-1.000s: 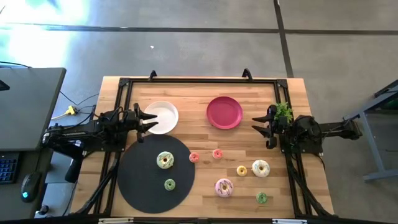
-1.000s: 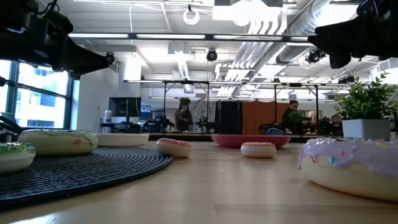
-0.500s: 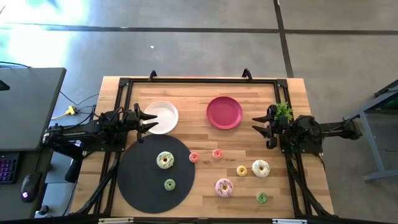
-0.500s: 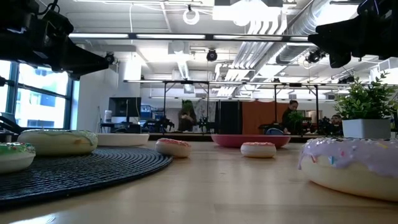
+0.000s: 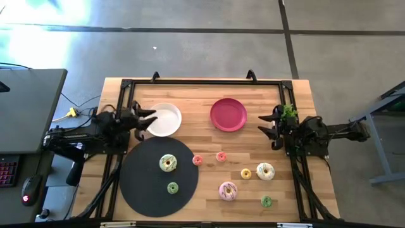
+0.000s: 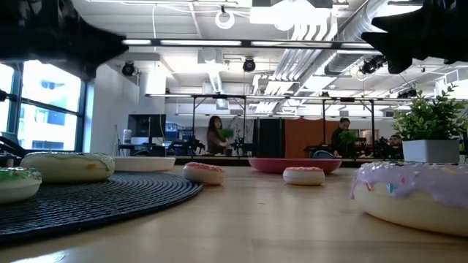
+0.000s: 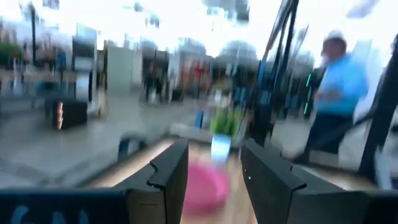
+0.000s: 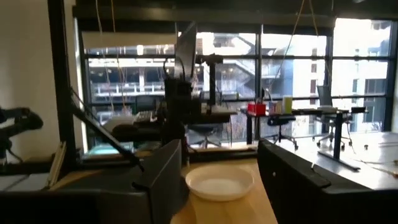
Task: Pick & Place donuts
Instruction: Put the right small pink donut on the pink plate
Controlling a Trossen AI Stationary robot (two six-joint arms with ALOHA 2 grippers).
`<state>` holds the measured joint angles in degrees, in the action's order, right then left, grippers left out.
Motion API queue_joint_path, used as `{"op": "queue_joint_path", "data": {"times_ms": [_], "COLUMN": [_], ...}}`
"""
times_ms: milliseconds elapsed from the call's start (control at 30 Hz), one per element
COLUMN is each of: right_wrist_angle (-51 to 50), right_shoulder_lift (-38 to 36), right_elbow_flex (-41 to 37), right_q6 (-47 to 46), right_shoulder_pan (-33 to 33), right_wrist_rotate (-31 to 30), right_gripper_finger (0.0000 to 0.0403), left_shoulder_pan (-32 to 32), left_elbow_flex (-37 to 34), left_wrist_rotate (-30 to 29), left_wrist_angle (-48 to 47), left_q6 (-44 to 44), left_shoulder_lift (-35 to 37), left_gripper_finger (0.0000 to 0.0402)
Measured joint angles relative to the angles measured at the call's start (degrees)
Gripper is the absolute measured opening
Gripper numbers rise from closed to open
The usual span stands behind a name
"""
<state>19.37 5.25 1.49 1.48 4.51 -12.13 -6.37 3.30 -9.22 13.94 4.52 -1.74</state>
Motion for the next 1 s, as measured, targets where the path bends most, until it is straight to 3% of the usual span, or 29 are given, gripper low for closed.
{"op": "queue_joint_path", "data": {"times_ms": [200,500,700,1000], "right_wrist_angle": [0.0,-9.2,-9.0,-9.4], "right_shoulder_lift": [12.8,46.7,67.6,86.4], "right_elbow_flex": [5.7,18.8,25.5,36.8], "right_q6": [-0.1,-8.0,-10.5,-12.8], "right_shoulder_pan": [0.0,0.0,0.0,0.0], "right_wrist_rotate": [-0.2,5.5,7.9,15.0], "right_gripper_finger": [0.0205,0.0205,0.0205,0.0204], "left_shoulder_pan": [0.0,0.0,0.0,0.0], "left_elbow_flex": [5.7,9.9,9.9,9.9], "left_wrist_rotate": [1.2,0.9,-0.4,0.9], "left_wrist_angle": [-6.1,-7.8,-7.9,-8.2], "left_q6": [4.5,4.8,3.4,3.3], "left_shoulder_lift": [-2.7,-15.3,-18.5,-18.6], "left_gripper_finger": [0.0142,0.0142,0.0142,0.0142]}}
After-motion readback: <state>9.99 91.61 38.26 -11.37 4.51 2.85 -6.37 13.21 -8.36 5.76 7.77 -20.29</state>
